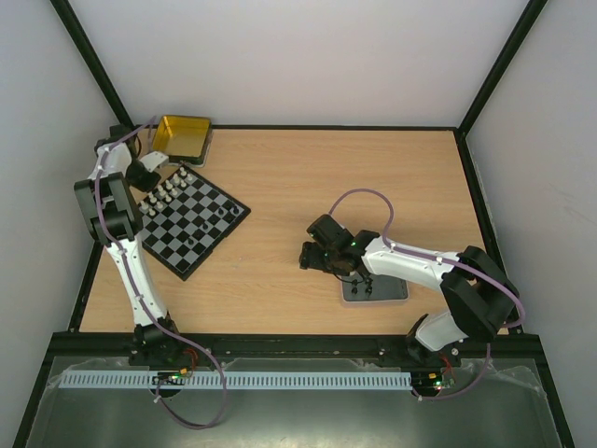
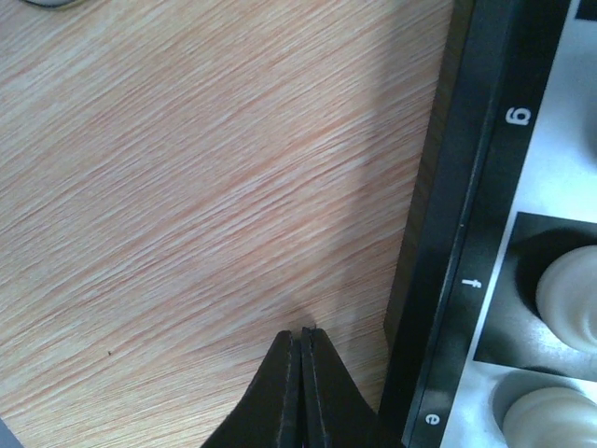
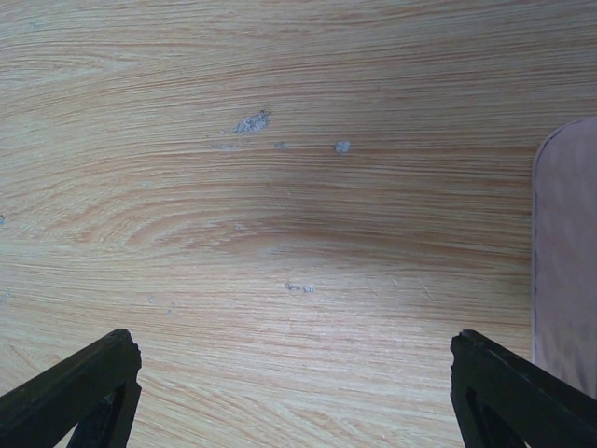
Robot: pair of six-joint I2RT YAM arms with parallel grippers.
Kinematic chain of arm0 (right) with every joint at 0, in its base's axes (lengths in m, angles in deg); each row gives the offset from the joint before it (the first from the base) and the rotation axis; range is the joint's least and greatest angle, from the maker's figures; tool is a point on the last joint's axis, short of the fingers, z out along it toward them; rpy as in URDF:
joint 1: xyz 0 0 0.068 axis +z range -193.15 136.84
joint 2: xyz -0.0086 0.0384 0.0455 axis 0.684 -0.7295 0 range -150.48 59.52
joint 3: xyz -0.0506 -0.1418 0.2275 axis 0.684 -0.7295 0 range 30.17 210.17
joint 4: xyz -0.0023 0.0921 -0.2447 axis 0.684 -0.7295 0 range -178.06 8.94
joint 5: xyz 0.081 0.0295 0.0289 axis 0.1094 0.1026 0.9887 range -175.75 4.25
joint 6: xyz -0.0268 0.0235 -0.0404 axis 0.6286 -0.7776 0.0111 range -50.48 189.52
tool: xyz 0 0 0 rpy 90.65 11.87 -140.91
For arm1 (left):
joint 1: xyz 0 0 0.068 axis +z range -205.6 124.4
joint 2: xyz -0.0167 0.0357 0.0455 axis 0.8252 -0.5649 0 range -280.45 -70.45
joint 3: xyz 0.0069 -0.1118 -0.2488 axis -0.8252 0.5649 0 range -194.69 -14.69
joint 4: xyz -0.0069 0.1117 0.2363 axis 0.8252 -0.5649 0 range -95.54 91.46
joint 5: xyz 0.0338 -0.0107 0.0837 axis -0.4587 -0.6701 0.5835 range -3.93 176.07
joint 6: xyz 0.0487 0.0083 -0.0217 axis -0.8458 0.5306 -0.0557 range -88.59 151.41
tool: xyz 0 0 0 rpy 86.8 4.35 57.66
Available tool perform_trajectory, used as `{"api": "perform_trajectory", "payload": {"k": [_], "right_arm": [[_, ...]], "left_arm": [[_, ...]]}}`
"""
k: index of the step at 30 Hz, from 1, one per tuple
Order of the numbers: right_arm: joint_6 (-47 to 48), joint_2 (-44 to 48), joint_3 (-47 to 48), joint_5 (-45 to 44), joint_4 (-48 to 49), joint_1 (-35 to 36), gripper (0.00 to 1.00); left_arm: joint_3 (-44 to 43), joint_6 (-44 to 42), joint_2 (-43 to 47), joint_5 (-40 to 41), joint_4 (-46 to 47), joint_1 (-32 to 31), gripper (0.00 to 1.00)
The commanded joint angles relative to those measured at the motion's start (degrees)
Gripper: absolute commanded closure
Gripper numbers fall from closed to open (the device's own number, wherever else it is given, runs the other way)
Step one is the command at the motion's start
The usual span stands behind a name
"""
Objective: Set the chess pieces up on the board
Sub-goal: Move the chessboard to the center of the board.
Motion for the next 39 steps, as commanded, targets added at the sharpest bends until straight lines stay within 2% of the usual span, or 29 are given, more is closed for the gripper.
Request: {"api": "perform_trajectory", "payload": {"k": [1,10,20,29,35,39], "right_arm": [[-0.6,0.3,0.0,-0.1,1.0,0.1,0.13],[-1.0,-2.1,1.0,0.4,2.4,0.0,0.13],[-0.7,-5.6,3.8,0.8,3.2,0.0,0.14],[-0.4,-3.7,4.3,-3.4,1.0,-0.2,0.13],[-1.1,-2.0,2.1,-5.0,0.8,-4.3,0.14],[-1.3,-2.3,1.0,-3.6,2.3,-7.7,0.19]], "left_arm": [[1.8,-1.1,-2.2,-2.4,-5.8,0.1,0.98],[3.7,-3.3,-0.8,-7.0,-11.4,0.0,0.98],[16.4,-4.8,7.4,-8.7,-8.6,-0.8,0.98],[28.6,-5.6,14.1,-9.9,-6.3,-4.0,0.98],[34.4,-5.1,17.2,-10.0,-3.8,-7.4,0.98],[37.0,-4.5,18.5,-10.4,-3.0,-9.6,0.98]]}}
